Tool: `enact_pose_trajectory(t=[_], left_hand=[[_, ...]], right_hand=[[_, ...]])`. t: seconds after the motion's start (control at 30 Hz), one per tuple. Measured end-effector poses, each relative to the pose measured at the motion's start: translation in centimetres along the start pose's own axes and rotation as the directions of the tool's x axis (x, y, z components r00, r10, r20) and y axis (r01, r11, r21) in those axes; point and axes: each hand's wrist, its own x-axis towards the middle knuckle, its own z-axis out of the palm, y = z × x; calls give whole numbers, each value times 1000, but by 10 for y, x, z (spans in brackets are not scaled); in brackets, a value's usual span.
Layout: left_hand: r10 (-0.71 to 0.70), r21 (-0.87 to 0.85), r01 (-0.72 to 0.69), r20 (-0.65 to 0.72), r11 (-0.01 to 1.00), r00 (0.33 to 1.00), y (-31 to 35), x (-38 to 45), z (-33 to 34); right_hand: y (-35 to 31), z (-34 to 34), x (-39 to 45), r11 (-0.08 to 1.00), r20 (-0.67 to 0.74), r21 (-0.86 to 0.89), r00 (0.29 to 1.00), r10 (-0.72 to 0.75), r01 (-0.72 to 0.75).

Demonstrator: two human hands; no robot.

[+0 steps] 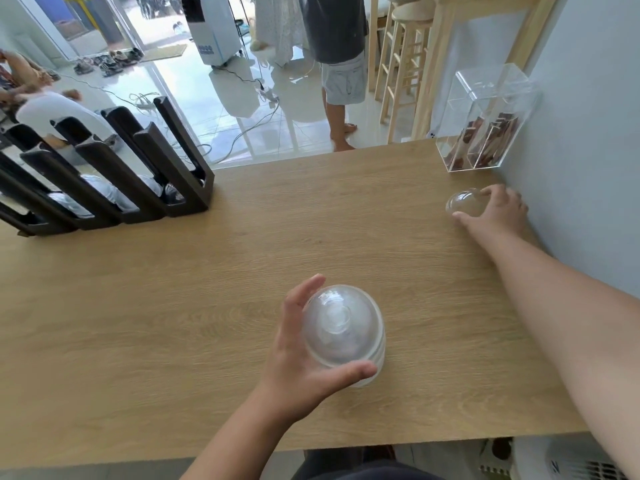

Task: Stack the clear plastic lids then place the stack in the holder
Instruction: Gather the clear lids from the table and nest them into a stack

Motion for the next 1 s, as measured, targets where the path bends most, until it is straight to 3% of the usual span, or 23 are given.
enact_pose_trajectory(t=[0.2, 0.57, 0.7, 0.8, 0.93, 1.0], left_hand=[[-68, -13, 68, 3, 998, 998, -5, -11, -9], [-132, 9, 132, -4, 991, 991, -27, -27, -9], [-137, 25, 137, 7, 990, 991, -35, -33, -4], [-176, 32, 176, 15, 984, 984, -40, -36, -1], [-277, 165, 266, 44, 950, 960, -52, -42, 4], [-304, 276, 279, 48, 920, 952, -60, -44, 1]], right_hand=[[0, 6, -37, 977, 21, 196, 996, -90, 85], [-2, -4, -100, 970, 235, 140, 946, -225, 196], [-35, -38, -145, 862, 229, 460, 910, -346, 212], [-76, -82, -185, 660, 198, 674, 779, -595, 332], [-105, -91, -223, 535, 253, 578, 488, -836, 616], [-107, -74, -229, 531, 329, 534, 417, -848, 659]])
